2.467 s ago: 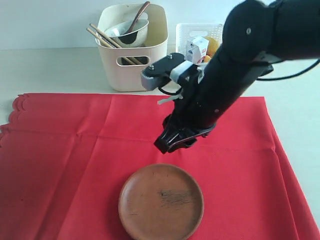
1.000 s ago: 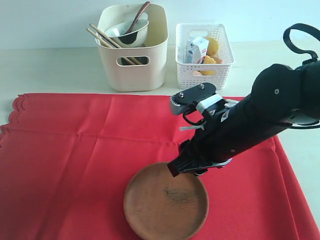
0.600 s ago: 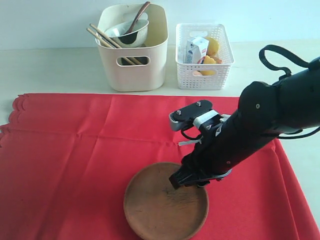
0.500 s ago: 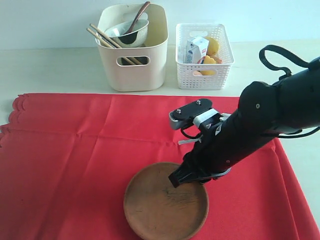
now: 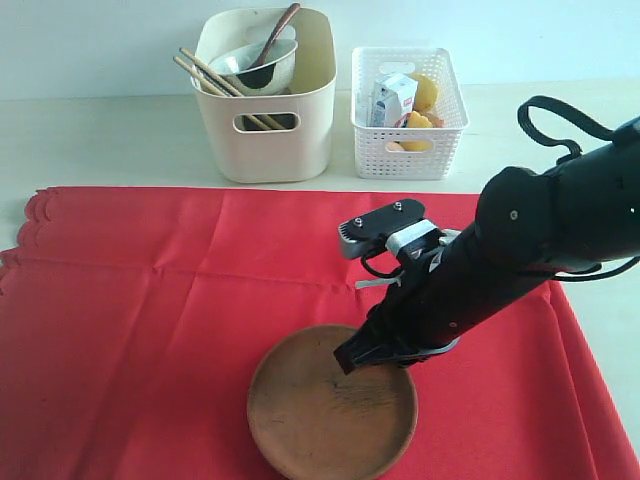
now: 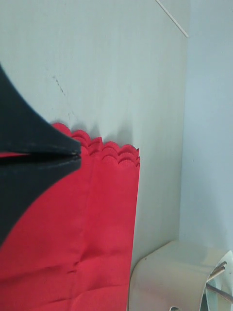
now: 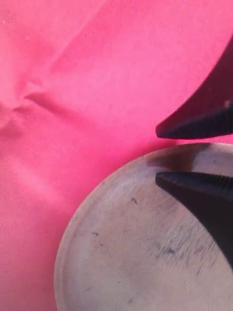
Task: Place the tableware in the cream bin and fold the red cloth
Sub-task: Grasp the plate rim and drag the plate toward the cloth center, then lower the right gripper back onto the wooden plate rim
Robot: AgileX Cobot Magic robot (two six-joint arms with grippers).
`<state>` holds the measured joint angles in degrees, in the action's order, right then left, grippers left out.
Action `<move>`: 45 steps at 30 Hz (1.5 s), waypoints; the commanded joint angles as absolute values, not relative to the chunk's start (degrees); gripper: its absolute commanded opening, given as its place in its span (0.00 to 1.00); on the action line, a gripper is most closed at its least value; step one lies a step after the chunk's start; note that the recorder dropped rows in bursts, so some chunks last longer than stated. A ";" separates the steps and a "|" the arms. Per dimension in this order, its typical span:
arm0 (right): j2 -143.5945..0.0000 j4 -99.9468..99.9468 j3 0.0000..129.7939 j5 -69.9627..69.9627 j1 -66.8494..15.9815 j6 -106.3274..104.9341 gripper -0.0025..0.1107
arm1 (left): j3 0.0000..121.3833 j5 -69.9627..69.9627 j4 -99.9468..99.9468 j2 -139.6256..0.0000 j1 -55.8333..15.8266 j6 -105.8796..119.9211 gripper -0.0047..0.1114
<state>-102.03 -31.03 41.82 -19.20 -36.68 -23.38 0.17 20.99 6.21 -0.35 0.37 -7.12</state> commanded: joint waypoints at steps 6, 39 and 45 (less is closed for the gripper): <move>-103.88 -30.37 41.56 -21.00 -36.34 -24.33 0.02 | 0.00 20.60 6.17 0.00 -0.03 -7.11 0.04; -90.63 -33.03 52.91 -25.35 -36.22 -24.29 0.02 | 0.00 20.60 6.17 0.00 -0.03 -7.11 0.04; -93.25 -23.88 52.91 -25.27 -36.22 -17.00 0.05 | 0.00 20.60 6.17 0.00 -0.03 -7.11 0.04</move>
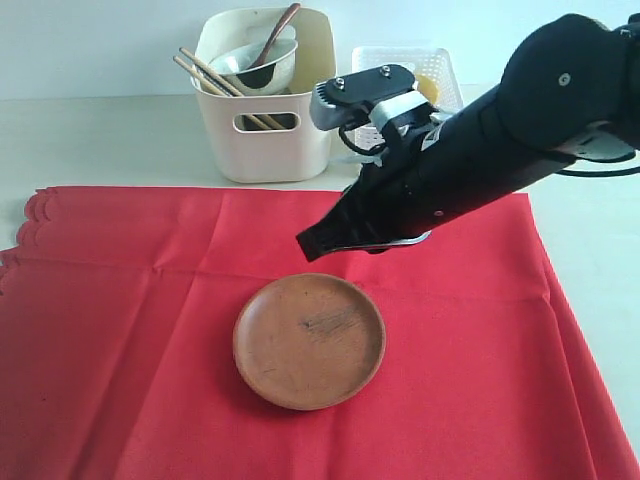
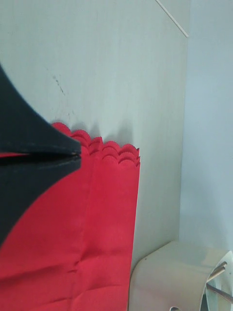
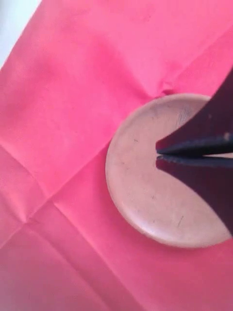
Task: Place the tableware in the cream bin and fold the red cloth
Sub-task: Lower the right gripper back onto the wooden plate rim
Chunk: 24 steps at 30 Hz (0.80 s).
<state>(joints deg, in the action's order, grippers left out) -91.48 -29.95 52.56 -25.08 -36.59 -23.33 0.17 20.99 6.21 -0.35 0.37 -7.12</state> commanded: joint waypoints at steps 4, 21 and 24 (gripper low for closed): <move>-97.66 -15.33 52.91 -27.52 -36.22 -4.97 0.21 | 0.00 20.60 6.17 0.00 -0.03 -7.11 0.04; -108.05 -22.75 52.91 -28.00 -36.32 -7.53 0.50 | 0.00 20.60 6.17 0.00 -0.03 -7.11 0.04; -108.10 -32.07 52.91 -28.16 -36.32 -18.02 0.50 | 0.00 20.60 6.17 0.00 -0.03 -7.11 0.04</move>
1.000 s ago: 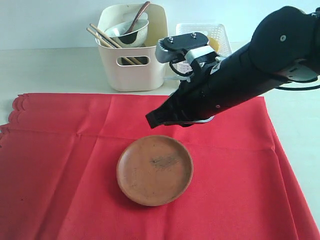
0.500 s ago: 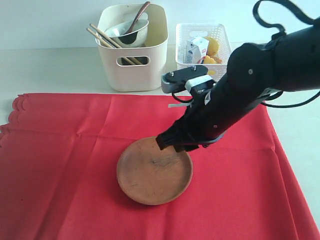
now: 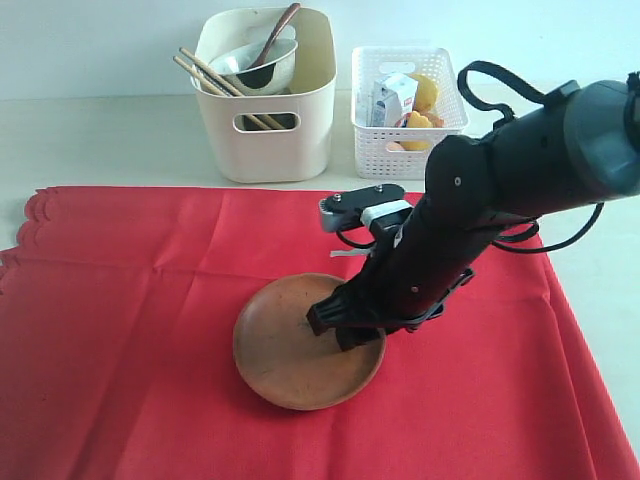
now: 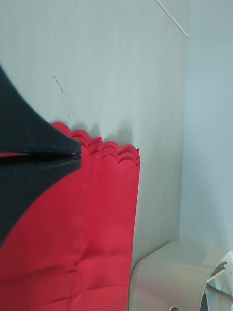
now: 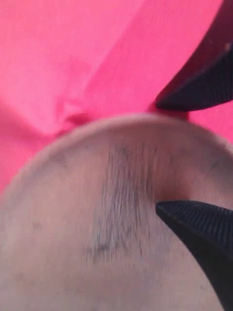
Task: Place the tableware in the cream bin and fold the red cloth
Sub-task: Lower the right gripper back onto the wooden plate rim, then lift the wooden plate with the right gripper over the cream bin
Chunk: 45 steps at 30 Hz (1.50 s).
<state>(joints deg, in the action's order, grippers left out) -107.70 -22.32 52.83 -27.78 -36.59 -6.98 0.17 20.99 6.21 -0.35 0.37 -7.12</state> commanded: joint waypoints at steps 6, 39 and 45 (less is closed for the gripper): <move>-109.99 -34.92 52.91 -27.31 -36.32 -21.80 0.38 | 0.00 20.60 6.17 0.00 -0.03 -7.11 0.04; -97.21 -43.62 53.03 -28.35 -36.32 -27.25 0.02 | 0.00 20.60 6.17 0.00 -0.03 -7.11 0.04; -95.93 -52.74 54.49 -27.10 -35.62 -32.96 0.02 | 0.00 20.60 6.17 0.00 -0.03 -7.11 0.04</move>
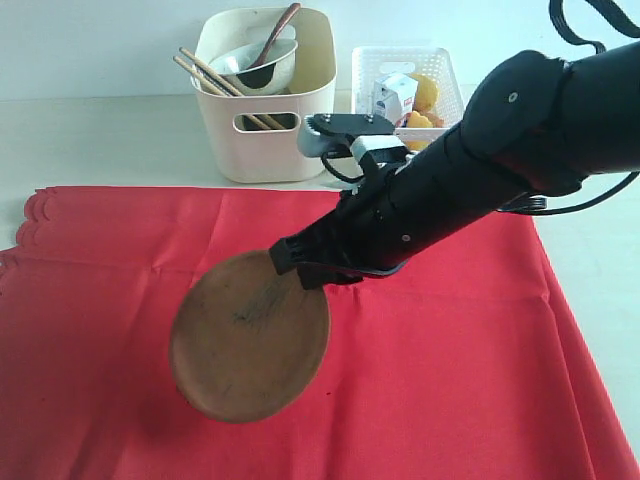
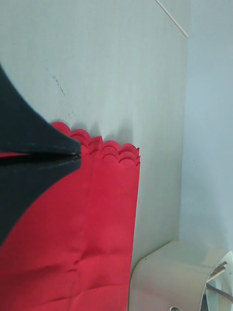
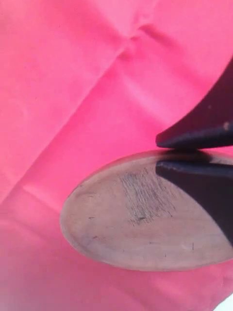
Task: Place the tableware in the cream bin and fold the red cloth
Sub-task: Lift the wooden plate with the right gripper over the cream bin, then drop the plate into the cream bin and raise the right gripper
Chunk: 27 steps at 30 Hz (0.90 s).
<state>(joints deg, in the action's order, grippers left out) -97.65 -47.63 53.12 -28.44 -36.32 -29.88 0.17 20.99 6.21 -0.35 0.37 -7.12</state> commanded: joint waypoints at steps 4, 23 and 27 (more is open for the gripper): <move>-95.81 -55.29 59.53 -27.46 -32.12 -32.96 0.02 | 0.00 20.60 6.17 0.00 -0.03 -7.11 0.04; -126.22 -74.32 102.88 -23.48 -16.66 -32.94 0.16 | 0.00 20.60 6.17 0.00 -0.03 -7.11 0.04; -125.99 -70.87 102.88 -26.01 -16.66 -32.94 0.47 | 0.00 20.60 6.17 0.00 -0.03 -7.11 0.04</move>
